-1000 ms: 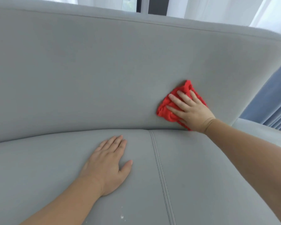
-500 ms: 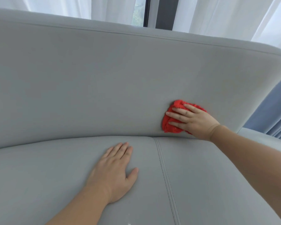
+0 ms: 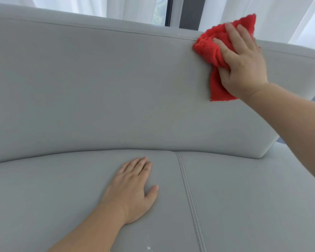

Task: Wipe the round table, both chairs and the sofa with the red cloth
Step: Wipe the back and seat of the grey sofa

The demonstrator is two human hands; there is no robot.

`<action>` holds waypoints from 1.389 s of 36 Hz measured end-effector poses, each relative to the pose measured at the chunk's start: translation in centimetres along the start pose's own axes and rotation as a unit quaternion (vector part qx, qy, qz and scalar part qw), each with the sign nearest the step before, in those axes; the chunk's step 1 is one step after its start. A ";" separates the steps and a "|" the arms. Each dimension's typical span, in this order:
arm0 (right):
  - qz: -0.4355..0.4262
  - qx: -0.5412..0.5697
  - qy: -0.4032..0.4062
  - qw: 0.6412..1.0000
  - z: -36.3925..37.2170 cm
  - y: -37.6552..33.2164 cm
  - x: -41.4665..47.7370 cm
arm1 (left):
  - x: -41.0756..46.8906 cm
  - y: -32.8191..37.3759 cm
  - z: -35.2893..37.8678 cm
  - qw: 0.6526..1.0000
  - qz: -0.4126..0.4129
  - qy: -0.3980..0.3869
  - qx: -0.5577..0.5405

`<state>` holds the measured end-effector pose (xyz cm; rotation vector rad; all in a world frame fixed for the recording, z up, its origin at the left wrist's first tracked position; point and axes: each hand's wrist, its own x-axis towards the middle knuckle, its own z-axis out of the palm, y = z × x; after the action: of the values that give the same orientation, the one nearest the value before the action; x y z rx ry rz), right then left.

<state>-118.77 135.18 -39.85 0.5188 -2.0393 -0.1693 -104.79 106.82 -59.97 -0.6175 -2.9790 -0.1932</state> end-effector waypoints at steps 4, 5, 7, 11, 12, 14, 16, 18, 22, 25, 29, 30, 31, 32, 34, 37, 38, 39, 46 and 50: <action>0.017 0.016 0.006 1.000 0.7 -1.0 -0.2 | 0.0 -0.1 0.1 1.000 -0.002 -0.007 0.002; 0.024 0.018 0.009 0.999 0.8 -1.2 -0.4 | -0.1 -0.1 0.1 1.000 -0.002 -0.009 0.002; 0.033 0.021 0.018 0.999 1.0 -1.6 -0.5 | -0.1 0.0 0.2 1.000 -0.002 -0.013 0.002; 0.004 0.024 0.032 0.999 1.6 -2.3 -0.9 | 0.0 0.0 0.1 1.000 -0.004 -0.012 -0.005; -0.004 0.024 0.034 0.999 1.8 -2.5 -1.1 | 0.0 0.0 0.0 1.000 -0.003 -0.015 0.000; -0.012 0.025 0.042 0.999 2.3 -2.9 -1.6 | 0.0 0.0 0.0 1.000 -0.003 -0.019 0.008; -0.022 0.028 0.041 0.999 2.8 -3.3 -2.1 | 0.1 0.0 0.0 1.000 -0.004 -0.021 0.008; -0.041 0.029 0.035 0.998 3.3 -3.8 -2.8 | 0.0 0.0 0.1 1.000 -0.005 -0.022 0.007; -0.134 0.017 -0.015 0.991 4.9 -5.5 -6.0 | -0.1 0.0 0.0 1.000 -0.003 -0.018 0.011; -0.209 -0.016 -0.097 0.973 6.7 -6.9 -9.1 | 0.0 0.1 0.0 1.000 -0.001 -0.015 0.007; -0.306 -0.027 -0.200 0.930 7.8 -8.7 -11.4 | -0.2 -0.1 0.0 1.000 0.000 -0.013 0.003; -0.341 -0.029 -0.228 0.911 7.9 -8.9 -11.9 | -0.2 -0.1 0.0 1.000 0.002 -0.012 0.004; -0.364 -0.025 -0.253 0.896 8.0 -9.0 -12.3 | -0.2 0.0 0.0 1.000 0.004 -0.011 0.005; -0.372 -0.021 -0.268 0.889 8.0 -9.1 -12.5 | -0.2 0.0 0.0 1.000 0.004 -0.010 0.003; -0.376 -0.025 -0.273 0.885 7.9 -9.1 -12.3 | -0.1 0.0 0.0 1.000 0.000 -0.006 -0.001; -0.380 -0.020 -0.260 0.887 7.6 -8.9 -11.9 | -0.1 0.0 0.0 1.000 0.003 -0.003 -0.004; -0.382 -0.019 -0.249 0.890 7.5 -8.9 -11.6 | -0.1 0.0 0.0 1.000 0.001 -0.002 -0.005; -0.382 -0.020 -0.237 0.893 7.4 -8.8 -11.1 | -0.1 0.0 0.0 1.000 0.000 -0.001 -0.007; -0.380 -0.044 -0.180 0.906 6.1 -8.3 -6.1 | -0.1 -0.1 0.2 1.000 0.003 -0.007 -0.010; -0.370 -0.063 -0.125 0.918 4.9 -7.5 -2.4 | -0.1 0.0 0.2 1.000 0.000 -0.007 -0.017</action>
<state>-119.79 128.99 -46.74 1.2203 -1.9571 -0.8506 -104.71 106.82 -60.13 -0.6247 -2.9959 -0.2420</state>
